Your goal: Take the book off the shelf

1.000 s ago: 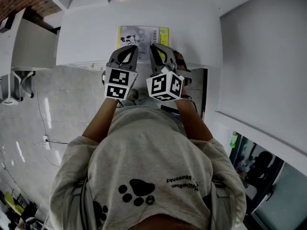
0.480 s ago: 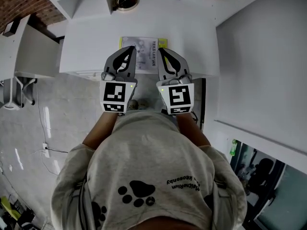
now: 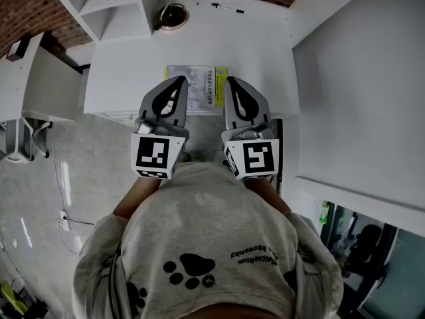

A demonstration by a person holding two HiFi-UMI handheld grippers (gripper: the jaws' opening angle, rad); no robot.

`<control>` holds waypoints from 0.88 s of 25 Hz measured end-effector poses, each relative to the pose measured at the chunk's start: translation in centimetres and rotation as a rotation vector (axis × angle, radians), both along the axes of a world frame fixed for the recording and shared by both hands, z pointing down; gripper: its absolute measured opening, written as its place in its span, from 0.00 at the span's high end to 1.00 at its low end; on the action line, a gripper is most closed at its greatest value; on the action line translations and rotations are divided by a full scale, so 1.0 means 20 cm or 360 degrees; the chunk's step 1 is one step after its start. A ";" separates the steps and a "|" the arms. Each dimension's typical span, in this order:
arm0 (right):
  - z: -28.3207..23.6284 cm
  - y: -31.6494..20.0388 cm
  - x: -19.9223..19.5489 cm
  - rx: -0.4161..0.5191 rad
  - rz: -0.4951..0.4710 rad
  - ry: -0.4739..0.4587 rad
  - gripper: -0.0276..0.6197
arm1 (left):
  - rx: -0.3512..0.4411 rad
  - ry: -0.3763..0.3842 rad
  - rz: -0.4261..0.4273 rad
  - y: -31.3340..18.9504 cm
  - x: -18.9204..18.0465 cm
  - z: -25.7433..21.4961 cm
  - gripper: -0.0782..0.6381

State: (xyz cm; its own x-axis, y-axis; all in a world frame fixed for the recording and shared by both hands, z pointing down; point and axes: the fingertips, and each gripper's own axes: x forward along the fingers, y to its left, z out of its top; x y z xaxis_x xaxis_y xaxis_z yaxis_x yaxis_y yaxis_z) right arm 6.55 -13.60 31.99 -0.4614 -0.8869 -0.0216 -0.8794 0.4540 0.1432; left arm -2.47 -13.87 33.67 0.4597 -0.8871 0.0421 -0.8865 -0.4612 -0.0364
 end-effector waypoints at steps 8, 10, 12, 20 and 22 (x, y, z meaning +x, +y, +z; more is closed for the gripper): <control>-0.06 0.09 0.04 0.0036 0.0011 0.0020 0.93 | 0.0036 0.0002 0.0024 0.09 0.04 -0.06 0.88; -0.02 0.10 0.06 0.0003 0.0029 0.0040 0.93 | 0.0013 -0.0006 0.0030 0.11 0.05 -0.03 0.88; 0.02 0.10 0.07 -0.0040 0.0051 0.0046 0.93 | -0.0032 -0.0006 0.0035 0.12 0.05 0.00 0.88; 0.08 0.15 0.05 -0.0123 0.0006 0.0005 0.93 | -0.0026 -0.0101 0.0012 0.16 0.07 0.07 0.88; 0.09 0.16 0.05 -0.0114 -0.0002 0.0015 0.93 | -0.0039 -0.0097 0.0006 0.16 0.08 0.08 0.88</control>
State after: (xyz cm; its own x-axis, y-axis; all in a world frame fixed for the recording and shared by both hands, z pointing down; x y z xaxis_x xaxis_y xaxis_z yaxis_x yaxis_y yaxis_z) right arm 7.62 -10.49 33.83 -0.4621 -0.8856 0.0463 -0.8778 0.4642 0.1183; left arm -0.92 -10.57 35.35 0.4591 -0.8836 0.0918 -0.8813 -0.4660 -0.0787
